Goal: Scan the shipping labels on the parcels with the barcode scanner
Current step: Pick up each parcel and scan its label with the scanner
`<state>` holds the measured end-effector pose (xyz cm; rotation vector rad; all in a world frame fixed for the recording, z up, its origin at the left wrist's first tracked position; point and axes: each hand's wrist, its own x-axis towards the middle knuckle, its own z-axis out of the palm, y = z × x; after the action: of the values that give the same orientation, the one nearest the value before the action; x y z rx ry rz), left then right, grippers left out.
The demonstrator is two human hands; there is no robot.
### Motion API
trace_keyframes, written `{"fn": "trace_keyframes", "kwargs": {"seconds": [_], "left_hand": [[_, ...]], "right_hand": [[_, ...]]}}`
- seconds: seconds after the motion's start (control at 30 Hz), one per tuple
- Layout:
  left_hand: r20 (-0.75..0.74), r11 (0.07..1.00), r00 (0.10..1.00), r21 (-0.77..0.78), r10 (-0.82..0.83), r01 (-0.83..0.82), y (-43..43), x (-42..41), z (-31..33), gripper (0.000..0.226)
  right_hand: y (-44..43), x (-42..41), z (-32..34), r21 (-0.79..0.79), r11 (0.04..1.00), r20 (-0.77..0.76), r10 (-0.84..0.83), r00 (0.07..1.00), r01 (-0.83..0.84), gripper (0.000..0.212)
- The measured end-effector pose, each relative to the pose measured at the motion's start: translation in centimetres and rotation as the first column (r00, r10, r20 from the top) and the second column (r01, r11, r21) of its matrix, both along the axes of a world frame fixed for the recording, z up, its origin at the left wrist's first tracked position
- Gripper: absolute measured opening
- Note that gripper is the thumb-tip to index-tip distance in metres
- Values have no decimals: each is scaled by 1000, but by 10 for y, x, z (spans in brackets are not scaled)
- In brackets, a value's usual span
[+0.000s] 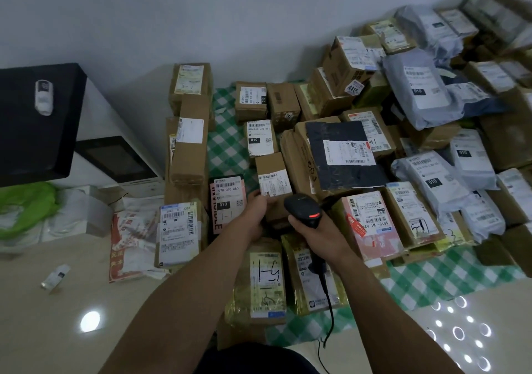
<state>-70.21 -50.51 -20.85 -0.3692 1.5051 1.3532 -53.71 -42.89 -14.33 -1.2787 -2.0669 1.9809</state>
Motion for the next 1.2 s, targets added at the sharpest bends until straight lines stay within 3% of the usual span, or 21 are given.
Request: {"fn": "trace_keyframes", "kwargs": {"seconds": [0.27, 0.33, 0.43, 0.53, 0.67, 0.9, 1.03, 1.2], "left_hand": [[60, 982, 993, 154, 98, -106, -25, 16, 56, 44], [-13, 976, 993, 183, 119, -114, -34, 18, 67, 45], [-257, 975, 963, 223, 80, -22, -51, 21, 72, 63], [-504, 973, 864, 195, -6, 120, -65, 27, 80, 78], [-735, 946, 675, 170, -65, 277, -74, 35, 98, 74], [-886, 952, 431, -33, -169, 306, -96, 17, 122, 73], [-879, 958, 439, -67, -189, 278, -99, 0, 132, 84], [-836, 966, 543, 70, -80, 250, -98, 6, 136, 74]], "right_hand": [[-8, -12, 30, -43, 993, -135, -112, 984, 107, 41], [-9, -12, 36, -44, 992, -152, -123, 981, 118, 38], [-11, -7, 49, -44, 989, -177, -148, 973, 142, 35], [-12, -3, 62, 10, 991, -190, -127, 974, 131, 29], [-16, -2, 81, 54, 993, -207, -91, 974, 105, 31], [-20, 3, 114, 154, 987, -226, -9, 974, 45, 32], [-18, 7, 133, 7, 999, -245, -46, 969, 49, 29], [-20, 6, 161, -178, 984, -262, -67, 963, 20, 24]]}}
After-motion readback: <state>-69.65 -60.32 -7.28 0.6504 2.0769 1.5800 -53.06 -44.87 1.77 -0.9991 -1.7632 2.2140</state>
